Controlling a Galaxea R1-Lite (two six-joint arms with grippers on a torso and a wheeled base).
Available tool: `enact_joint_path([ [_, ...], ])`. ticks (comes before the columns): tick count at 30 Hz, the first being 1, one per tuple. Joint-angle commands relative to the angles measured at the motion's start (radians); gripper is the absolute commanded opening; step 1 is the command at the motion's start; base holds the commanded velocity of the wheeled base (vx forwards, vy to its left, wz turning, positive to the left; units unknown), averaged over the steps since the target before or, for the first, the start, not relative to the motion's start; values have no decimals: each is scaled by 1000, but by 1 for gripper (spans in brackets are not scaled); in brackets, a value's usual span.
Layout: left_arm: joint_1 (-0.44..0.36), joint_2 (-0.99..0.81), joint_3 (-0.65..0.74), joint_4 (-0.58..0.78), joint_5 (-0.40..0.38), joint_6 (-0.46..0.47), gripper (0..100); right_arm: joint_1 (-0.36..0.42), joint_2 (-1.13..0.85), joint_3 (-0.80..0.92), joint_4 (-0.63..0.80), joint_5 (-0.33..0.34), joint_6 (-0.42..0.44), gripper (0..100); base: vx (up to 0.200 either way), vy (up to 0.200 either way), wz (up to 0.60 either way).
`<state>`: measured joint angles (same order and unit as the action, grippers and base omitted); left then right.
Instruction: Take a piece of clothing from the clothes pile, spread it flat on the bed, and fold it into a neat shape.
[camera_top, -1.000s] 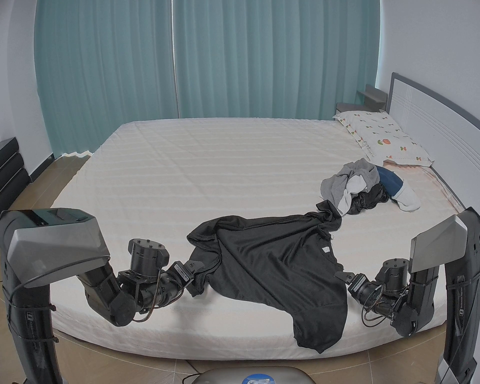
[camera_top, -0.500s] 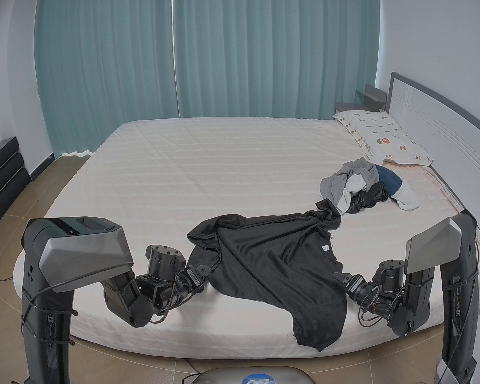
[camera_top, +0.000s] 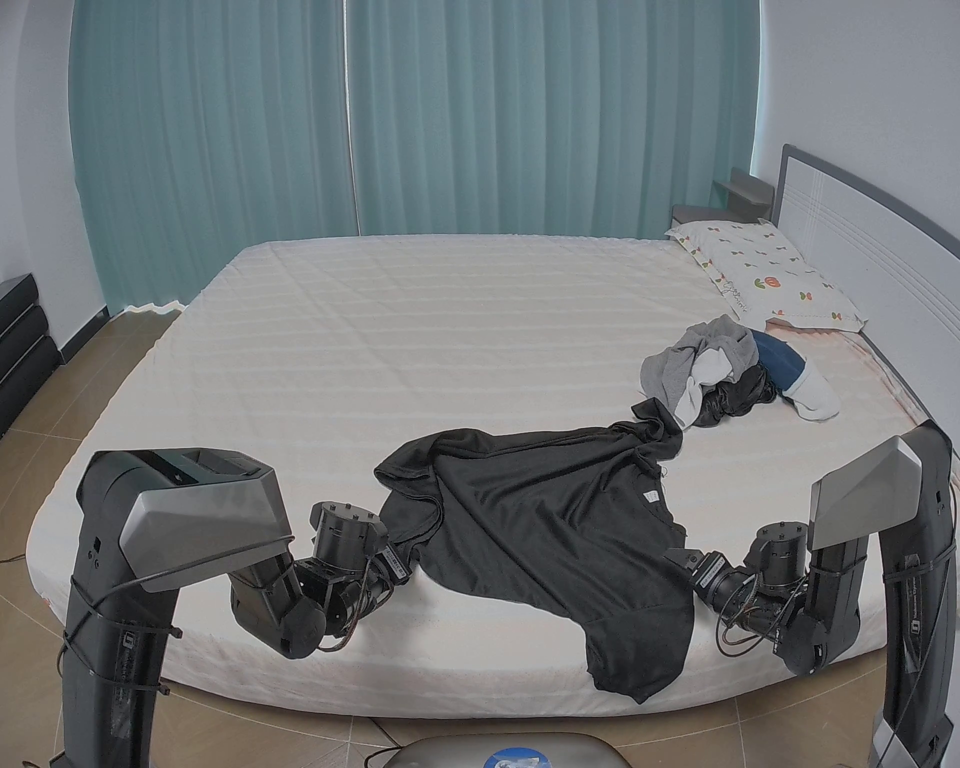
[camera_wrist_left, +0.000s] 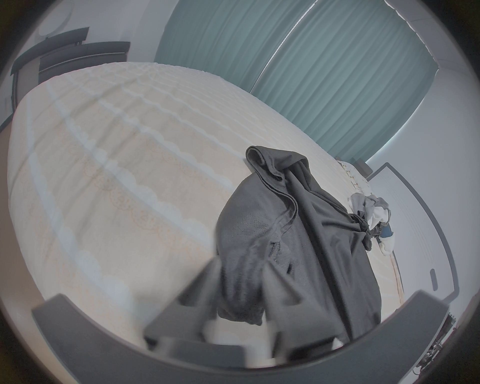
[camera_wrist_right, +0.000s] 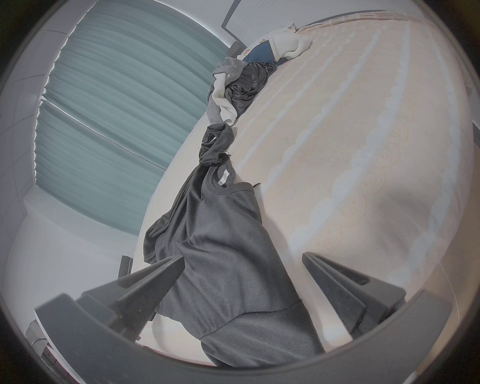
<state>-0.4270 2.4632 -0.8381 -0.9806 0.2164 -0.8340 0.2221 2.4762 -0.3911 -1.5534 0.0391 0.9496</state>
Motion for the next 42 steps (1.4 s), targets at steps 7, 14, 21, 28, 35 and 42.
enact_joint_path([
  [7,30,-23,143,-32,28,-33,0,-9,-10,21,-10,-7,5,100,0,0,0],
  [14,97,-185,389,-170,-69,-42,0,-40,-26,80,-10,8,3,100,0,0,0],
  [21,152,-273,583,-185,-135,-40,0,-41,-29,104,-10,51,-18,100,0,0,0],
  [28,266,-236,588,-208,-287,-45,0,-29,-6,123,-10,53,-95,100,0,0,0],
  [35,266,-214,585,-216,-285,-40,0,-15,9,95,-10,64,-118,100,0,0,0],
  [42,266,-208,568,-216,-284,-37,0,-15,47,49,-10,104,-239,100,0,0,0],
])
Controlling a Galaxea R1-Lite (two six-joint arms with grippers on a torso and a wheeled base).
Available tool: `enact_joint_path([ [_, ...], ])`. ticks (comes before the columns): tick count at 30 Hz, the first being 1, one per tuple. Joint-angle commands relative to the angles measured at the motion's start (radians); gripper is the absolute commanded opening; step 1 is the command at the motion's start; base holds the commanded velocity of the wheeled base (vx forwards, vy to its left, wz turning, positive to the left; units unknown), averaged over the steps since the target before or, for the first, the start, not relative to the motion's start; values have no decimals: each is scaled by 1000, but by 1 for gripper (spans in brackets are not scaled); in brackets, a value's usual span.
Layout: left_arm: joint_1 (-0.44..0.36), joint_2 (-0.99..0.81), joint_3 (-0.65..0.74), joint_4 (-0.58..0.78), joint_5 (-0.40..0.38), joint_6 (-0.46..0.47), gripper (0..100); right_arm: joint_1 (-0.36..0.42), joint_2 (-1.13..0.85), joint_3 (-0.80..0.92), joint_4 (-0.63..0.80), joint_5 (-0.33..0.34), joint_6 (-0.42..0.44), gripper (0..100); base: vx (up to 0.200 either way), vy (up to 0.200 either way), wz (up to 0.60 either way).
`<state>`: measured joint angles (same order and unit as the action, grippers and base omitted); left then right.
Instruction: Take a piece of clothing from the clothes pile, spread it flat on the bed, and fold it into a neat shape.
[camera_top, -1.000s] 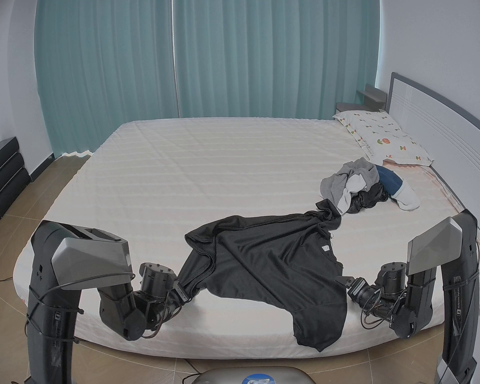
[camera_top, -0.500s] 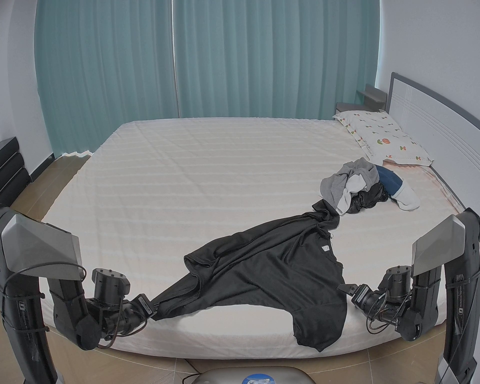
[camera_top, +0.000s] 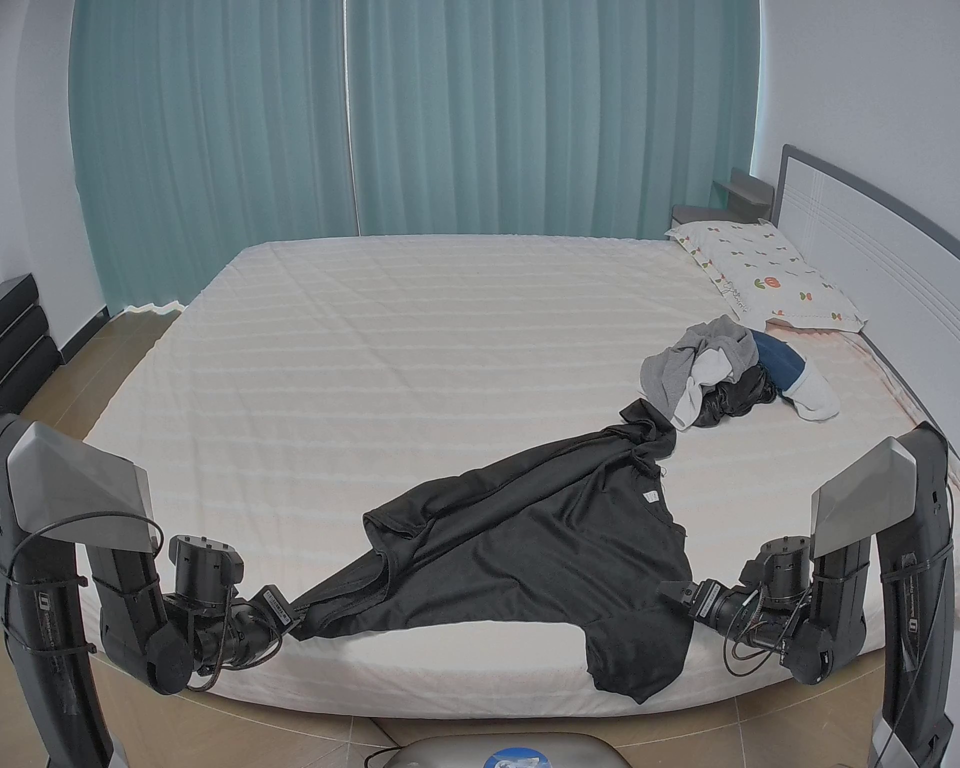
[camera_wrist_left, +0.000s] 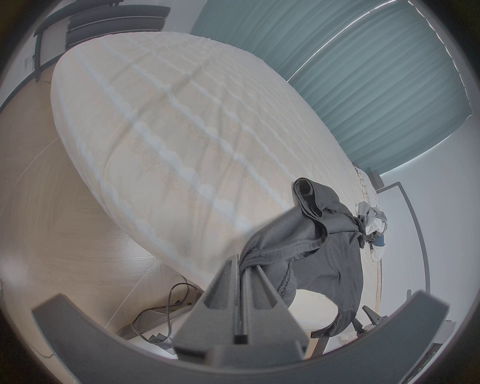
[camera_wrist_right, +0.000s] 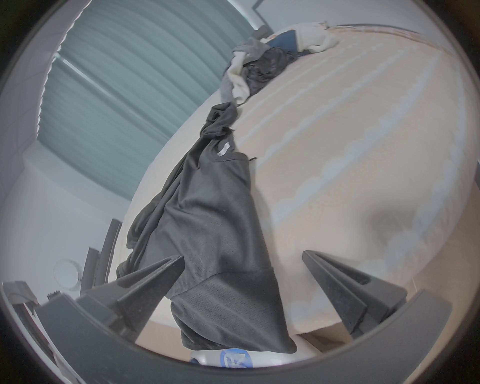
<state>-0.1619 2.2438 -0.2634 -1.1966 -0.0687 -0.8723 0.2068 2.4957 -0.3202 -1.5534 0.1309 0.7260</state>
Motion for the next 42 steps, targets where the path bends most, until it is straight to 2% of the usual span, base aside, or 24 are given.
enact_joint_path([
  [1,1,11,-8,0,1,1,0,-4,31,-28,-10,30,-23,100,0,0,0],
  [2,1,11,-8,0,1,1,0,-7,34,-36,-8,35,-34,0,0,0,0],
  [9,1,11,-8,0,0,1,0,-18,32,-5,-8,27,-65,0,0,0,0],
  [16,1,10,-7,0,-3,1,0,-113,-3,105,-10,50,-174,0,0,0,0],
  [17,1,10,-7,0,-3,3,0,-142,-21,138,-10,85,-204,0,0,0,0],
  [20,-1,8,-4,0,-3,4,0,-175,-43,156,-10,124,-232,0,0,0,0],
  [31,-22,0,9,11,1,9,0,-190,-11,145,-10,127,-269,0,0,0,0],
  [32,-34,0,10,14,4,15,0,-190,-11,144,-10,127,-269,100,0,0,0],
  [34,-41,0,13,14,6,24,0,-190,-12,141,-10,127,-267,100,0,0,0],
  [35,-41,0,13,14,6,24,100,-190,-12,141,-10,127,-267,100,0,0,0],
  [39,-50,8,43,0,6,76,100,-178,-58,145,-10,170,-223,100,0,0,0],
  [42,-50,3,35,0,6,78,100,-176,-103,130,-10,199,-122,100,0,0,0],
])
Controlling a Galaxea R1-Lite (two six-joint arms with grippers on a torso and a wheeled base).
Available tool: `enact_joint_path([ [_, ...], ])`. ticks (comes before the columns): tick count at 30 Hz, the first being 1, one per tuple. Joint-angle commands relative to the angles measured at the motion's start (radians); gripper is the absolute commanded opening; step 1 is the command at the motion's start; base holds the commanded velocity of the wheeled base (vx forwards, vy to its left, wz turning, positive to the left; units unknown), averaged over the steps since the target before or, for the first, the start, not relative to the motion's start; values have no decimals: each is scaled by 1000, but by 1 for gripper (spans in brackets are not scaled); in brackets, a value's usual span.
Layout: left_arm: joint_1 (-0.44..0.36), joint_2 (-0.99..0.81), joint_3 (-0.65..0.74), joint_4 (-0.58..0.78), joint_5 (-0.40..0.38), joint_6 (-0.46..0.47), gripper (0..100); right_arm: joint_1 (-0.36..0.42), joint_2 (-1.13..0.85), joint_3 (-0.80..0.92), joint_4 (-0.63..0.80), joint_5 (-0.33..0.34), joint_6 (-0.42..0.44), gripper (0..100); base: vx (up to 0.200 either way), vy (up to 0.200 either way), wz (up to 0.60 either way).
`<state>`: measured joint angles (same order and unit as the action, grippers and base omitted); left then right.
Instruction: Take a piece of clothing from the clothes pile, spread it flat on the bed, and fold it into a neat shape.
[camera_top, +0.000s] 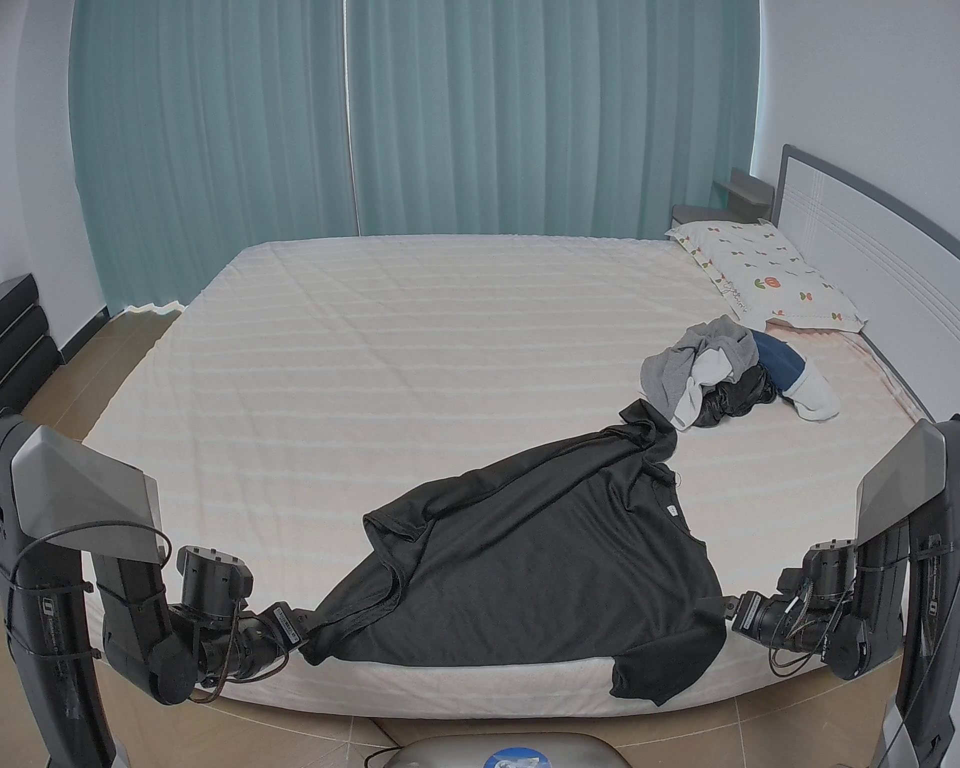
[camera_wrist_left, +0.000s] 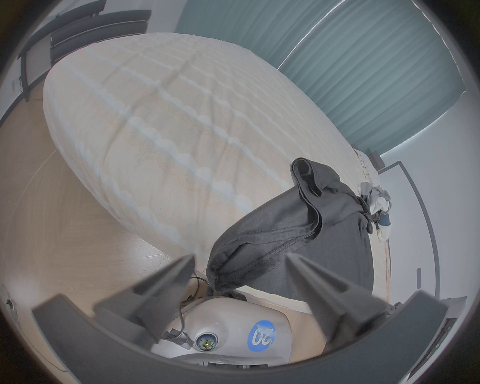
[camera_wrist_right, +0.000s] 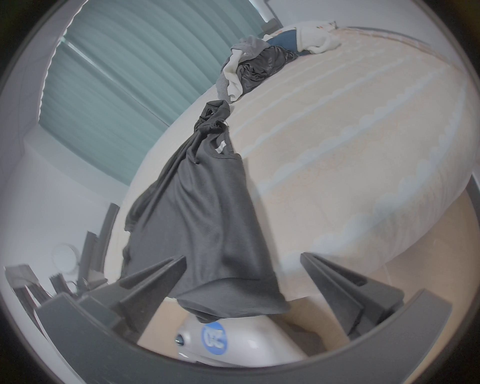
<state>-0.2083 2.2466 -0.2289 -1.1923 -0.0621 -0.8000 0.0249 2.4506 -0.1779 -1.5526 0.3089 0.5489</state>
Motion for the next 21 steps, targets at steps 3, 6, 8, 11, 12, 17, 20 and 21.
enact_joint_path([
  [3,6,-9,-12,-6,1,-8,100,4,-84,-48,-11,21,184,100,0,0,0],
  [6,12,-44,-29,-7,1,-70,100,3,-93,-81,-11,18,286,100,0,0,0],
  [8,12,-59,-35,-7,-1,-108,100,4,-87,-92,-11,18,324,100,0,0,0],
  [11,12,-68,-35,-7,-16,-130,100,23,-76,-94,-11,21,347,100,0,0,0],
  [12,12,-68,-35,-7,-18,-131,100,26,-75,-94,-11,21,347,100,0,0,0],
  [17,-2,-62,-44,-7,-27,-134,100,35,-51,-101,-11,13,338,100,160,0,0],
  [20,-13,-70,-75,-7,-24,-173,100,43,-50,-101,-11,13,338,100,67,0,0],
  [21,-14,-71,-86,-7,-24,-186,100,43,-50,-101,-11,12,338,100,0,0,0],
])
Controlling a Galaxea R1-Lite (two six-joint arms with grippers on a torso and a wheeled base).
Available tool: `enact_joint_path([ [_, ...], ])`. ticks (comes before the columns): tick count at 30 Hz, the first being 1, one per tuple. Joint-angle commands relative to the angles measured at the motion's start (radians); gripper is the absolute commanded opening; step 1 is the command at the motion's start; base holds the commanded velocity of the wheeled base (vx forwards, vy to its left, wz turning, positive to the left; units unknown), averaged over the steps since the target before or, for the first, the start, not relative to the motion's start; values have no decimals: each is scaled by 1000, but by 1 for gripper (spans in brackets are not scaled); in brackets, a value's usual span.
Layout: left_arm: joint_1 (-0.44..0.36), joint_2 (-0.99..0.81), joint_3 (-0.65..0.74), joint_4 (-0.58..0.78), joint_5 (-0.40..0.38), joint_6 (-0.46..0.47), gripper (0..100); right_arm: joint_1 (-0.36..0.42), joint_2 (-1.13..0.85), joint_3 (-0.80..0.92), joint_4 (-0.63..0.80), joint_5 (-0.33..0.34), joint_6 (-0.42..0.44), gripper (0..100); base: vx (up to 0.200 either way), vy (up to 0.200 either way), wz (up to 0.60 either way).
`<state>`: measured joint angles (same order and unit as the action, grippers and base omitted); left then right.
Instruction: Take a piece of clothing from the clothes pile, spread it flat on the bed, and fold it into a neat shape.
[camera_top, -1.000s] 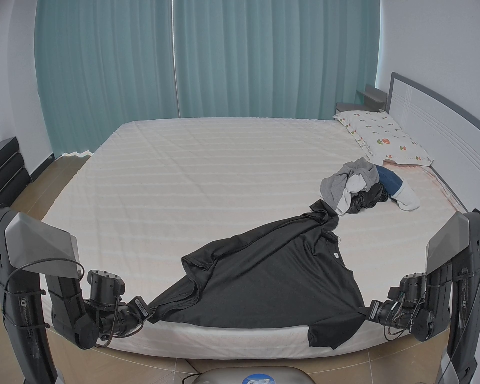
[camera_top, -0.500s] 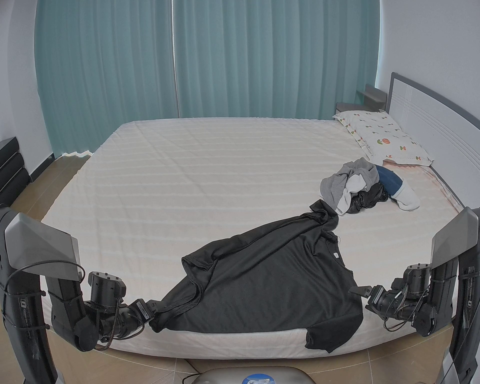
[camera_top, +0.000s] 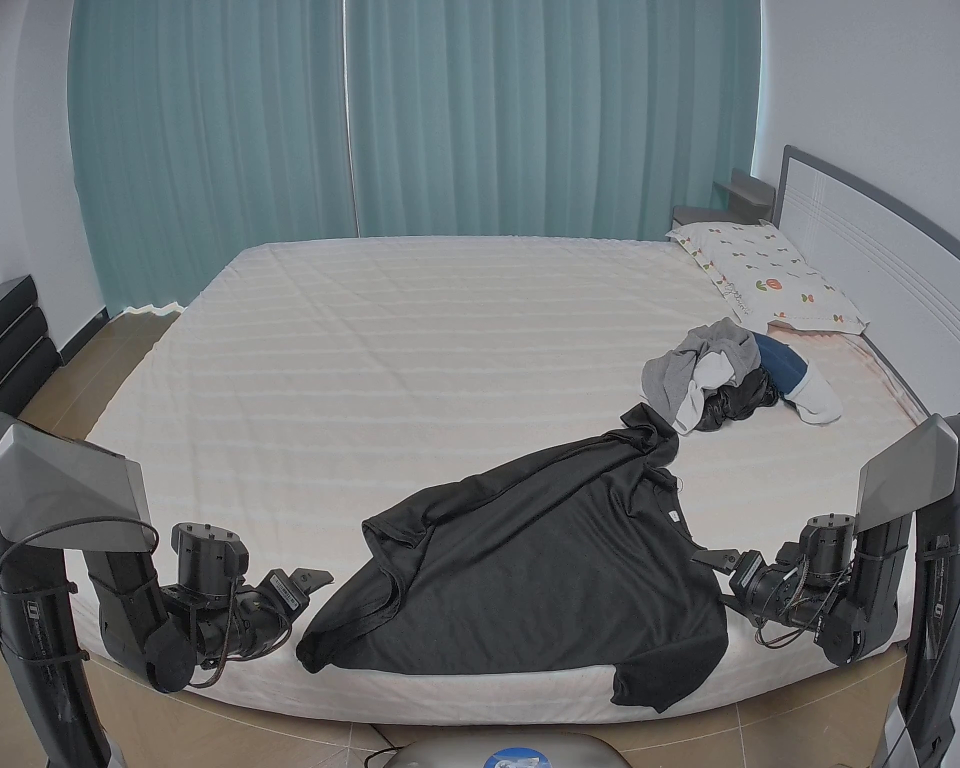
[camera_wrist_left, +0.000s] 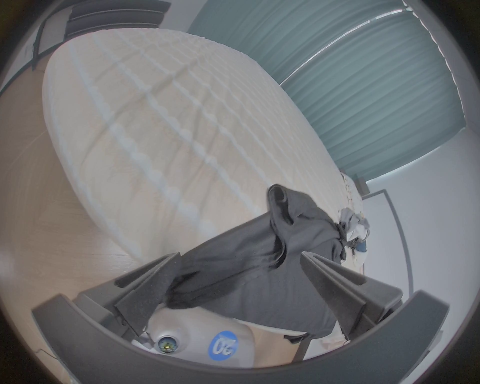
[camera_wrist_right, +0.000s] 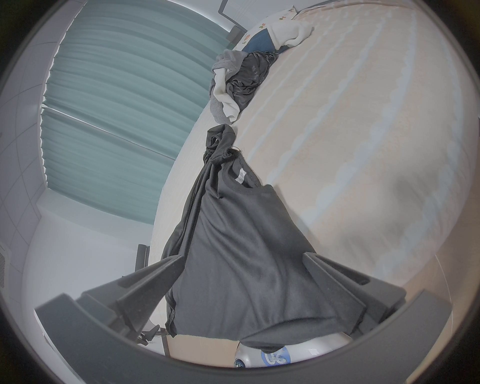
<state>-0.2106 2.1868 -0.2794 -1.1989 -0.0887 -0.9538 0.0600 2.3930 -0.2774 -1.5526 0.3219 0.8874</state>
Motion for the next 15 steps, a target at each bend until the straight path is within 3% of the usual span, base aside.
enact_joint_path([
  [1,-16,-16,-50,-1,4,-49,100,7,8,-2,-11,-1,-1,100,0,0,0],
  [15,-131,31,-328,65,30,-59,100,21,12,1,-11,-20,-1,100,0,0,0],
])
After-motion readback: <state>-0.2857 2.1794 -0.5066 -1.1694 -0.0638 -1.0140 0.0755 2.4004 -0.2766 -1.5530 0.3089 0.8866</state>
